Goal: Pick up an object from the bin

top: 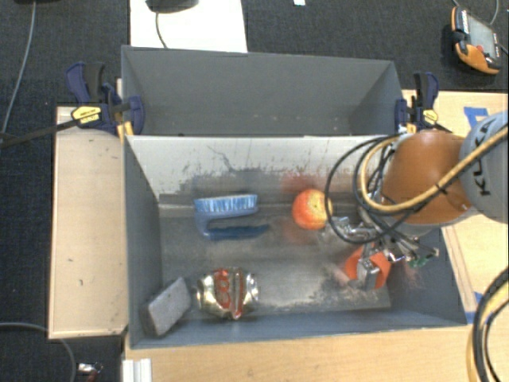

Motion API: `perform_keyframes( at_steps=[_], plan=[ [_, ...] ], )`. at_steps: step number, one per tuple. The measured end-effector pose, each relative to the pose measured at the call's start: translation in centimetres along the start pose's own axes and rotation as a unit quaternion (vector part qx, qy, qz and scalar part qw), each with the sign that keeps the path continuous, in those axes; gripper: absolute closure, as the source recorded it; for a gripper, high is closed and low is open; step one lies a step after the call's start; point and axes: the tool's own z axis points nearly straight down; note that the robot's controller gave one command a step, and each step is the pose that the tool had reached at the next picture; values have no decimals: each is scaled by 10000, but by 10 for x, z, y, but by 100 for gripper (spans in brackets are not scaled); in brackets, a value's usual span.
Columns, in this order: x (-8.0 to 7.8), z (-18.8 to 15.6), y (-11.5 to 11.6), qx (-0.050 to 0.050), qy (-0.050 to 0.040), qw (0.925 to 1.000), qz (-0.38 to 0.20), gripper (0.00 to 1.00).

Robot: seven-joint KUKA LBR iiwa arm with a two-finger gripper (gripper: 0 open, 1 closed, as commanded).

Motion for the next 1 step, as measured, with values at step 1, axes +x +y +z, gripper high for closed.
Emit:
perform_keyframes(
  at_steps=[1],
  plan=[
    [-21,-8,12,-15,22,9994,-351,0]
  ],
)
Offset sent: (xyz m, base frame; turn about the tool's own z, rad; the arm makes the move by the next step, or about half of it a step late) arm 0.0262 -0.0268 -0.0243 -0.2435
